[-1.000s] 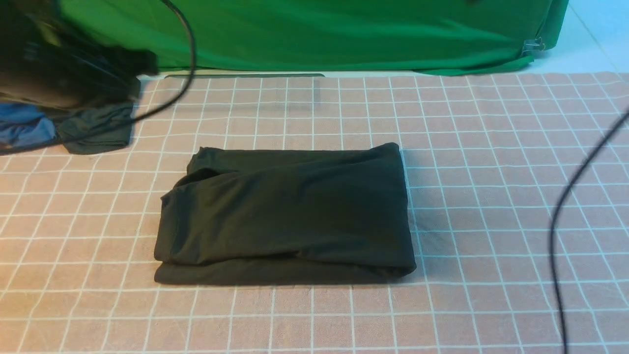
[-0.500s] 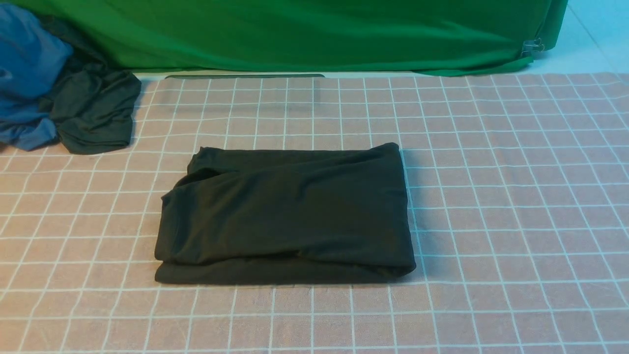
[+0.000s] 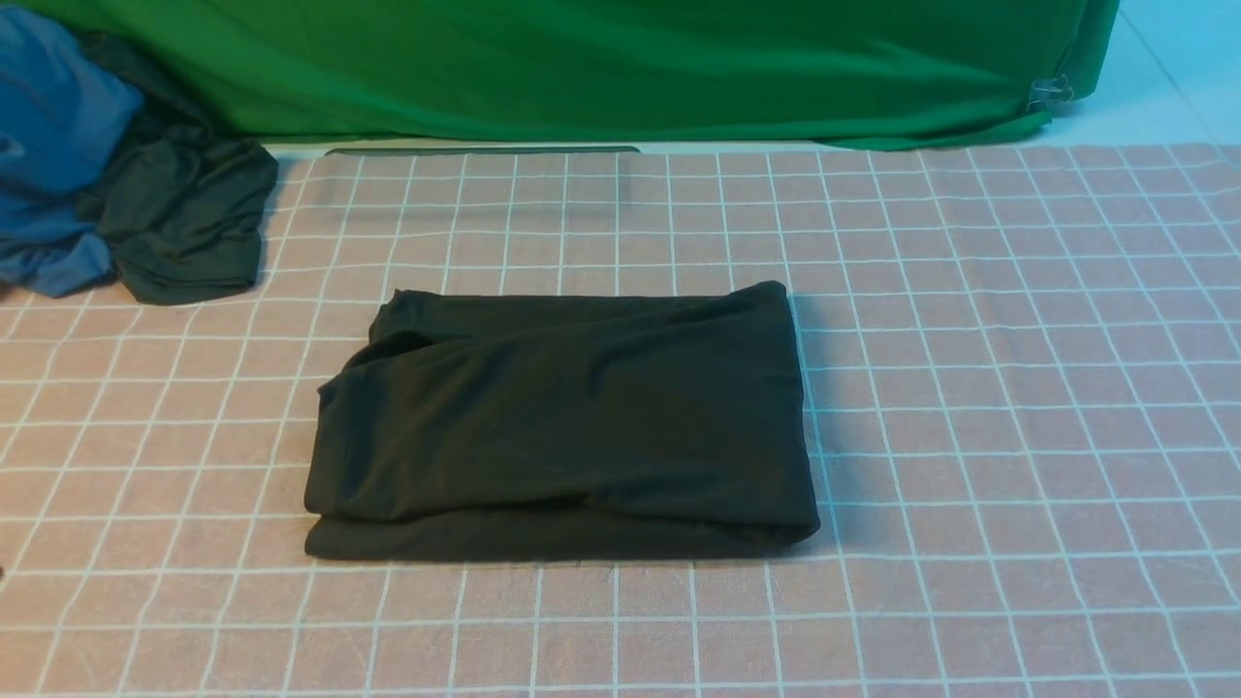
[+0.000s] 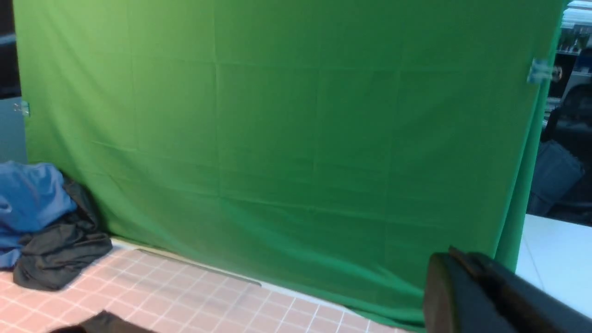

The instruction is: Fold a long-sleeved shirt over a pink coffee tablecloth.

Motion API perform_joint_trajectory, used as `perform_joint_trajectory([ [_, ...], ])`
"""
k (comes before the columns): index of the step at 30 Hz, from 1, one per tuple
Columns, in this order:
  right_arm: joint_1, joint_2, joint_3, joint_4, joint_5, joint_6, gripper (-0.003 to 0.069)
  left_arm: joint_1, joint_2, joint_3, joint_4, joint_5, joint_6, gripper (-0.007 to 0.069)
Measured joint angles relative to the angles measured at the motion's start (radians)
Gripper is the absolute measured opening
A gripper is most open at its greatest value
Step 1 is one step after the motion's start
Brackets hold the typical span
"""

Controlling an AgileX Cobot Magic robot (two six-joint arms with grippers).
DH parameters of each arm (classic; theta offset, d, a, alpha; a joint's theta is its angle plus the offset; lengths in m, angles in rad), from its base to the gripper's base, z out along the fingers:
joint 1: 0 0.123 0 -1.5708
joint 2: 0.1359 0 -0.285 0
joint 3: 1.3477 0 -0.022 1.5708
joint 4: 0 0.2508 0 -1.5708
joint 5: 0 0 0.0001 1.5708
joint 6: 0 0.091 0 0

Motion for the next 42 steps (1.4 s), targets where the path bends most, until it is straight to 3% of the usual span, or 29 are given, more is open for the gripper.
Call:
perform_joint_trajectory([
  [8, 0.0, -0.245, 0.25, -0.006, -0.206, 0.048, 0.0036, 0.0, 0.0, 0.005, -0.012, -0.053, 0.001, 0.0014],
  [35, 0.0, -0.257, 0.267, -0.006, -0.212, 0.07, 0.0091, 0.0, 0.0, 0.008, -0.011, -0.054, 0.002, 0.0015],
  [40, 0.0, -0.257, 0.267, -0.006, -0.212, 0.07, 0.0091, 0.008, 0.0, 0.026, -0.014, -0.106, 0.142, 0.0015],
  [42, 0.0, -0.257, 0.267, -0.006, -0.212, 0.07, 0.0094, 0.03, -0.001, 0.073, -0.047, -0.231, 0.254, 0.0015],
])
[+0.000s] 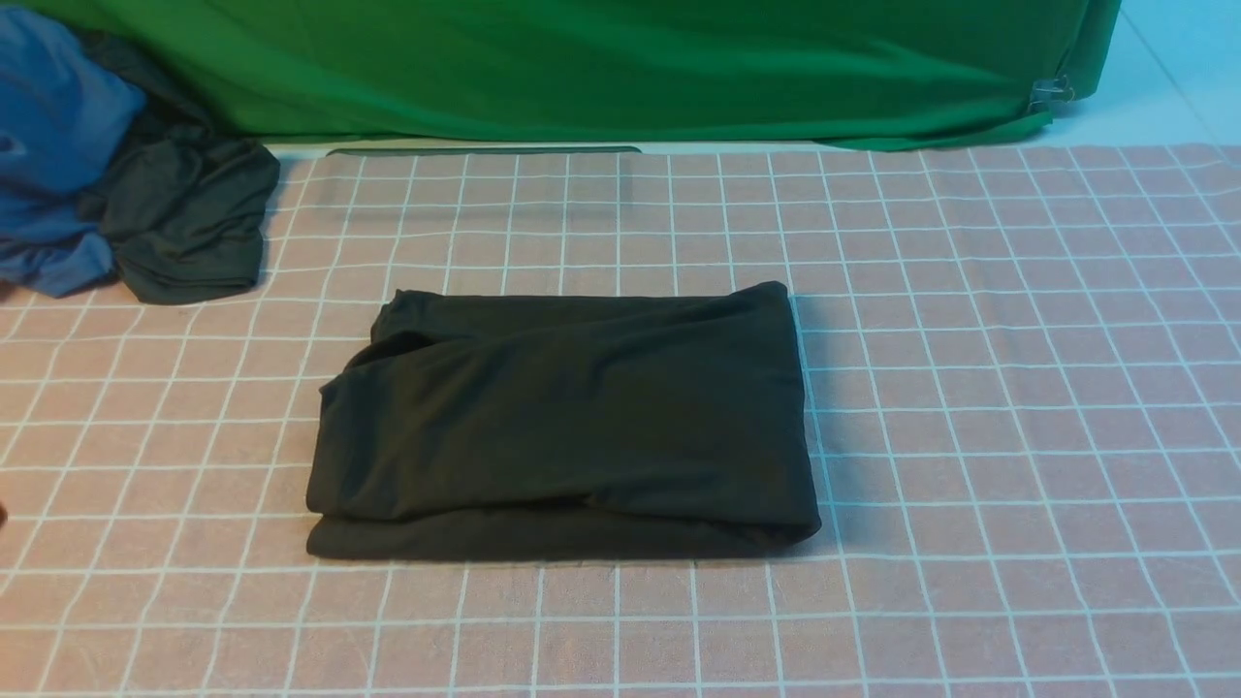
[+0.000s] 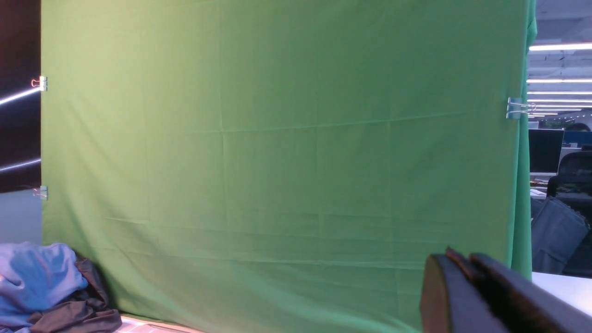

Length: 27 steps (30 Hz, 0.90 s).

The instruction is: Fold a long-sleeved shirt over a pink coffee tablecloth.

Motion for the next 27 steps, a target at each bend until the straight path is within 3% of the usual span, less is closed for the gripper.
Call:
perform_joint_trajectory([
  [3, 0.0, 0.0, 0.0, 0.0, 0.0, 0.0, 0.0106, 0.076, -0.015, 0.146, -0.033, -0.245, 0.092, 0.0015],
  [6, 0.0, 0.0, 0.0, 0.0, 0.0, 0.0, 0.0111, 0.141, -0.045, 0.261, -0.03, -0.318, 0.085, 0.0015],
  [12, 0.0, -0.001, 0.0, 0.0, 0.0, 0.0, 0.0125, 0.19, -0.102, 0.443, 0.018, -0.34, 0.034, 0.0015],
  [27, 0.0, -0.001, 0.001, 0.0, 0.001, 0.0, 0.0152, 0.106, -0.107, 0.453, 0.047, -0.295, 0.012, 0.0015],
])
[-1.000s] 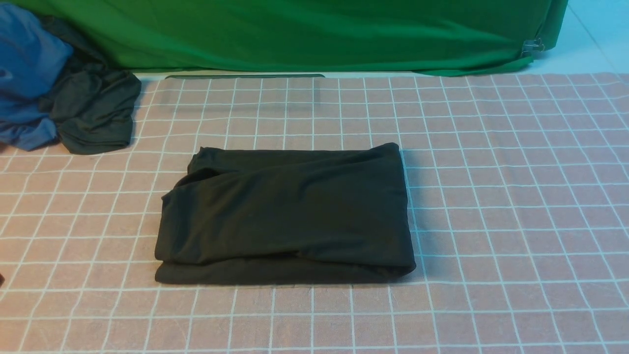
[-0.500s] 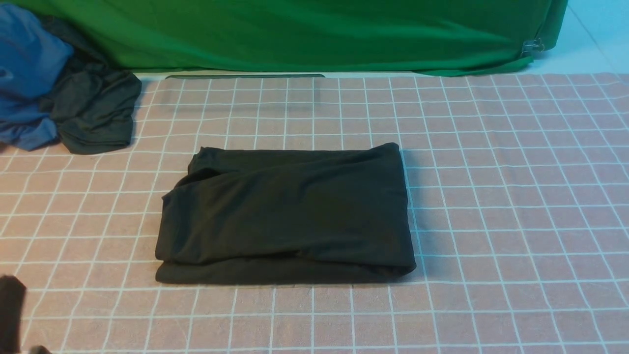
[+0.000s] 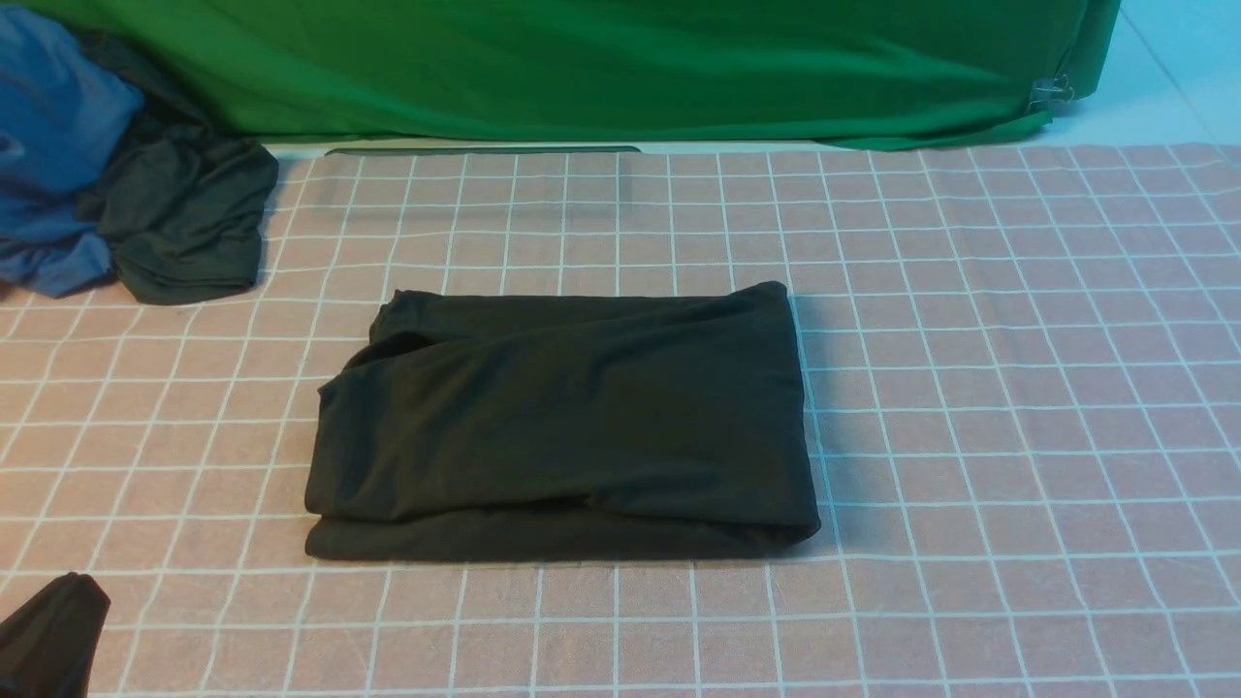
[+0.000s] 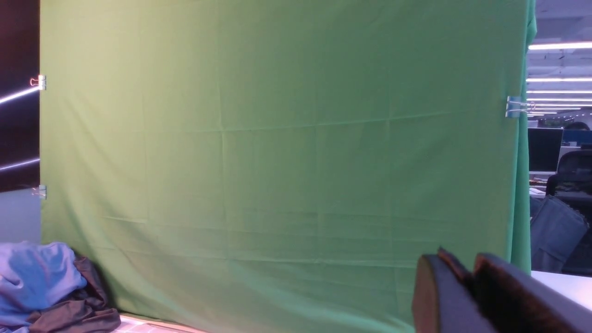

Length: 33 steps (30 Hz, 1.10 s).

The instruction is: Fold a long-sleeved shirt over a pink coffee tablecloth.

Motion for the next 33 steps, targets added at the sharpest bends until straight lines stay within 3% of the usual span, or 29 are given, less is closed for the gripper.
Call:
perform_joint_trajectory([
  [22, -0.004, 0.0, 0.019, 0.0, 0.019, -0.042, 0.0199, 0.0, 0.0, 0.0, 0.001, 0.0, 0.0, 0.0015],
  [33, -0.252, -0.008, 0.442, 0.0, 0.03, -0.124, 0.0218, 0.0, 0.0, 0.0, 0.011, 0.0, 0.0, 0.0015],
])
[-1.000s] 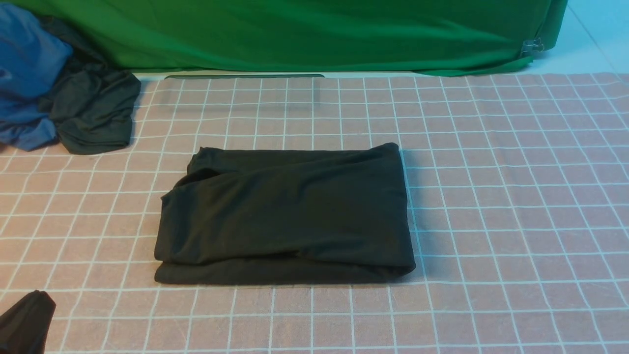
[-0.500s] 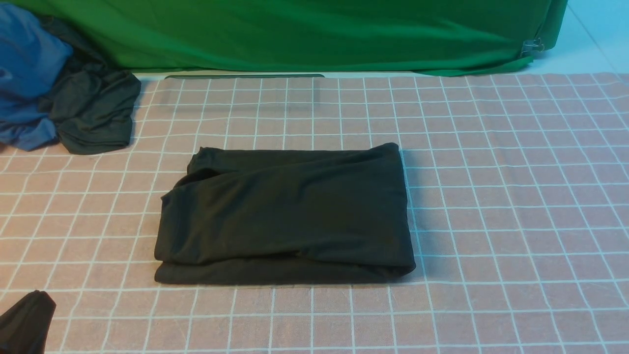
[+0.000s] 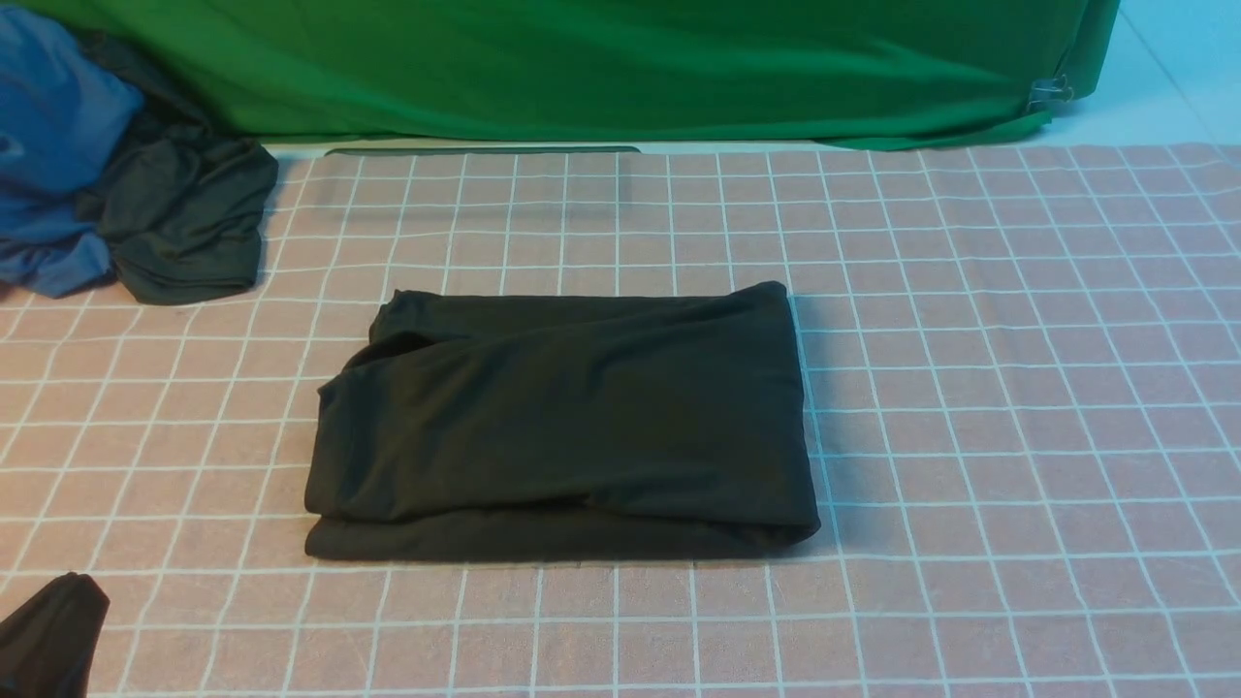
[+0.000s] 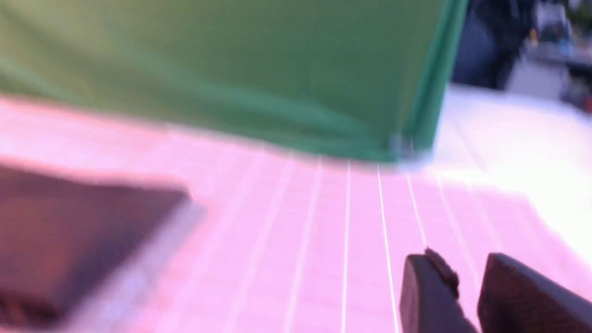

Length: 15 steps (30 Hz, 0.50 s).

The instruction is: Fold a long-sleeved shirt over a pink coffee tablecloth.

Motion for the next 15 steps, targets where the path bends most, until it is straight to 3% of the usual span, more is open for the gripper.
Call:
perform_joint_trajectory([
  [15, -0.041, -0.005, 0.077, 0.0, -0.005, 0.013, 0.0237, 0.0, -0.001, 0.0, 0.001, -0.001, 0.0, 0.0015],
])
